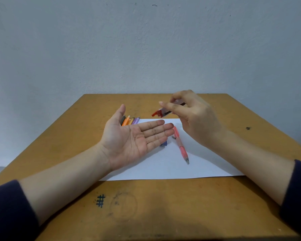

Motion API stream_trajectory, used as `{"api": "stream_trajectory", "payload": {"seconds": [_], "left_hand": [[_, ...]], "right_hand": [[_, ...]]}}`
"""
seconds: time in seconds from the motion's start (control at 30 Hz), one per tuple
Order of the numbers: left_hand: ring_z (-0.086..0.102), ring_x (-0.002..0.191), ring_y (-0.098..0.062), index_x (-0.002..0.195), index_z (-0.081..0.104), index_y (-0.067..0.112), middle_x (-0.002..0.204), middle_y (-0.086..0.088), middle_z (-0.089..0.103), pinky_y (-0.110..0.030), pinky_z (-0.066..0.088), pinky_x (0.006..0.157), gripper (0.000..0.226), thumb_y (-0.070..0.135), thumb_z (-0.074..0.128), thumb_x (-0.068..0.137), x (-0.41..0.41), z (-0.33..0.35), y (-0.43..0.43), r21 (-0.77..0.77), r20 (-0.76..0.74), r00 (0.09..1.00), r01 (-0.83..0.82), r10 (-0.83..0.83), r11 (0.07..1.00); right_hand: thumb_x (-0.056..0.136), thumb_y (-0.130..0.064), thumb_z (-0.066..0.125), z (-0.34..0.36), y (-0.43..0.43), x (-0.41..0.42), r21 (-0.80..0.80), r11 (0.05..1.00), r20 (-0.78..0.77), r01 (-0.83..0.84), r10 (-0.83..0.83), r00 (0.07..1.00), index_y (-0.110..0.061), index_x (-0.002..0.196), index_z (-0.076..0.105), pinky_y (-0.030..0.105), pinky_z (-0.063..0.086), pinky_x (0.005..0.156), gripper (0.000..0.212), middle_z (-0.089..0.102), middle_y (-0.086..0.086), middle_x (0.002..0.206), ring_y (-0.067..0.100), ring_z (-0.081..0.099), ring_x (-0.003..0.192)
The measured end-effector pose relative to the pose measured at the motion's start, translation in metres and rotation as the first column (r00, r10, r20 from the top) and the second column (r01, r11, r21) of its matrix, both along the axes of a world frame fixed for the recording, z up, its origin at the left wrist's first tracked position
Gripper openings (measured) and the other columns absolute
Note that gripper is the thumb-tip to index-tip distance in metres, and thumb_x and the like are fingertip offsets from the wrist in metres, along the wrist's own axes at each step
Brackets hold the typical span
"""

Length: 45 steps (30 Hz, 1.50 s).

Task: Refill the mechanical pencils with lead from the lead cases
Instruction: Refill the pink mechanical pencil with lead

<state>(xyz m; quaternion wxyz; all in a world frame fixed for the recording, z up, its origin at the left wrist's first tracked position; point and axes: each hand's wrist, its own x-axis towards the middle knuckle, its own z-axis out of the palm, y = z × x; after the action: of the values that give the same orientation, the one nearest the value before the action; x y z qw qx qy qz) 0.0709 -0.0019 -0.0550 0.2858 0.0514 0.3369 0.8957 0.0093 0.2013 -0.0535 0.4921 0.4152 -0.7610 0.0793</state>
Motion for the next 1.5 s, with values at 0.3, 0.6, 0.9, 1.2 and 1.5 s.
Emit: {"api": "stream_trajectory", "payload": {"seconds": [0.3,0.6,0.9,1.2,1.5], "left_hand": [[0.053,0.121,-0.044,0.131,0.043,-0.013,0.129,-0.033,0.053,-0.05,0.039,0.103,0.095,0.07,0.032,0.087,0.0004,0.0006,-0.0004,0.004,-0.002,1.0,-0.019,0.019,1.0],[0.053,0.121,-0.044,0.13,0.044,-0.013,0.129,-0.033,0.053,-0.049,0.04,0.103,0.095,0.07,0.032,0.086,0.001,0.0018,-0.0011,0.008,-0.001,1.0,-0.02,0.02,1.0],[0.052,0.122,-0.044,0.132,0.041,-0.014,0.13,-0.034,0.051,-0.05,0.039,0.103,0.096,0.07,0.032,0.087,0.0001,0.0025,-0.0021,0.019,0.003,1.0,-0.006,0.006,1.0],[0.053,0.12,-0.044,0.129,0.045,-0.014,0.129,-0.033,0.053,-0.05,0.041,0.102,0.096,0.071,0.032,0.086,0.0015,0.0028,-0.0017,0.003,-0.004,1.0,-0.006,0.006,1.0],[0.054,0.119,-0.044,0.128,0.046,-0.014,0.128,-0.033,0.053,-0.05,0.042,0.1,0.095,0.07,0.032,0.087,0.0019,0.0039,-0.0005,-0.003,0.002,1.0,-0.019,0.019,1.0]], "right_hand": [[0.086,0.011,0.053,0.0028,-0.0025,0.004,0.008,1.0,-0.006,-0.007,0.007,1.0,-0.014,0.133,0.052,0.041,0.05,0.06,0.053,0.062,0.012,0.093,0.025,0.058,0.079],[0.084,0.013,0.058,0.0048,-0.0036,0.0058,-0.002,1.0,-0.004,-0.029,0.029,1.0,-0.014,0.139,0.042,0.04,0.051,0.064,0.063,0.062,0.01,0.096,0.024,0.058,0.082],[0.084,0.012,0.06,0.0052,-0.0029,0.0042,-0.007,1.0,-0.008,-0.024,0.024,1.0,-0.008,0.135,0.049,0.042,0.052,0.066,0.056,0.064,0.011,0.095,0.026,0.059,0.084],[0.08,0.016,0.057,0.0024,-0.0002,0.0,-0.008,1.0,-0.018,-0.009,0.009,1.0,-0.008,0.122,0.064,0.041,0.051,0.063,0.048,0.063,0.013,0.094,0.026,0.06,0.083],[0.076,0.019,0.052,0.0015,0.0024,-0.001,0.016,1.0,-0.008,-0.021,0.021,1.0,-0.009,0.108,0.072,0.042,0.05,0.061,0.046,0.064,0.015,0.094,0.026,0.062,0.084]]}}
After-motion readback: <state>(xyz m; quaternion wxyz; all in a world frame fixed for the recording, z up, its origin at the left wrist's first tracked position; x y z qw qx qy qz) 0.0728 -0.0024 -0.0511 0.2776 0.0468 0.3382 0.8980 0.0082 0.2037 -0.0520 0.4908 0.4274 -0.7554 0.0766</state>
